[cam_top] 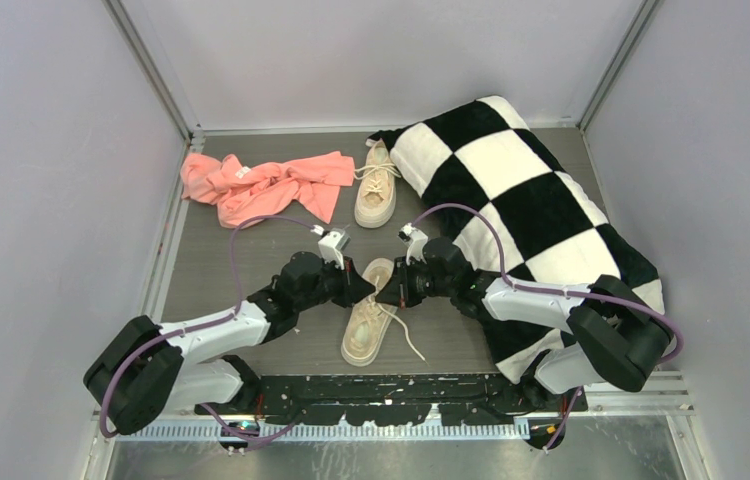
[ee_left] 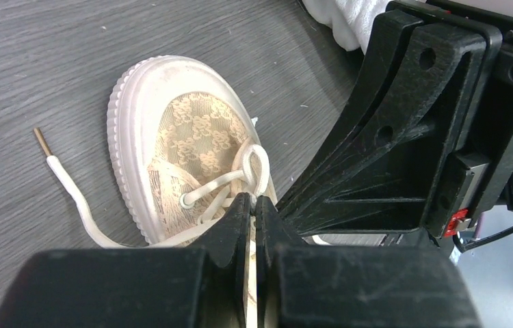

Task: Tie the shoes
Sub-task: Tie the shoelace on the shoe.

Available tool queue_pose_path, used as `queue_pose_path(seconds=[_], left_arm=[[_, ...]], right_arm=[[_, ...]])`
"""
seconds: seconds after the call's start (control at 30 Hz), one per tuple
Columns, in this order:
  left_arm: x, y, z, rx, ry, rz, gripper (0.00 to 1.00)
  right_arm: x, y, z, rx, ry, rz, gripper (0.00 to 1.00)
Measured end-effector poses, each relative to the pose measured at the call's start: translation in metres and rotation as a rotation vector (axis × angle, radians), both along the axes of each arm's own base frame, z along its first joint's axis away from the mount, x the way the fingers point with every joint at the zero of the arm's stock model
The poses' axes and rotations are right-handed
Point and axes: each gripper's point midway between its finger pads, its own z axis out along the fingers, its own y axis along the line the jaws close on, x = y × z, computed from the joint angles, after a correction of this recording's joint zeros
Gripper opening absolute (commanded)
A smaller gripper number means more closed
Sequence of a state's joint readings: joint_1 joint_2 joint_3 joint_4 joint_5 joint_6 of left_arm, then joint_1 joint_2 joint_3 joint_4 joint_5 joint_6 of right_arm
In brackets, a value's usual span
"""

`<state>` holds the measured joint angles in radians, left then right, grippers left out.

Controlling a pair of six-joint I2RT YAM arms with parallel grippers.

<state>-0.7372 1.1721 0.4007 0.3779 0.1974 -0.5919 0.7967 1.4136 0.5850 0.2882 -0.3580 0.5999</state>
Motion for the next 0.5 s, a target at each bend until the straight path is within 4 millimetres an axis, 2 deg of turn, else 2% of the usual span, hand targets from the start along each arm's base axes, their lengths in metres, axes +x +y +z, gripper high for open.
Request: queue_pose_path(seconds=[0.07, 0.1, 0.2, 0.27, 0.33, 0.5], left_arm=[[0.000, 0.000, 0.000, 0.001, -0.001, -0.001, 0.00], [0.000, 0.000, 0.000, 0.003, -0.003, -0.002, 0.01], [0.000, 0.000, 0.000, 0.003, -0.007, -0.002, 0.01], [0.000, 0.001, 0.002, 0.003, -0.012, -0.001, 0.01], [0.001, 0.002, 0.004, 0.003, -0.022, 0.000, 0.00], [0.000, 0.003, 0.009, -0.004, -0.037, 0.003, 0.00]], right_arm=[[0.000, 0.000, 0.000, 0.001, 0.000, -0.001, 0.01], [0.000, 0.000, 0.000, 0.001, 0.000, -0.001, 0.06], [0.001, 0.000, 0.000, 0.001, 0.001, -0.007, 0.36], [0.001, -0.002, 0.001, 0.000, 0.004, -0.016, 0.46], [0.001, -0.005, 0.004, 0.001, 0.000, -0.029, 0.50], [0.006, -0.010, 0.021, 0.020, -0.042, -0.070, 0.52]])
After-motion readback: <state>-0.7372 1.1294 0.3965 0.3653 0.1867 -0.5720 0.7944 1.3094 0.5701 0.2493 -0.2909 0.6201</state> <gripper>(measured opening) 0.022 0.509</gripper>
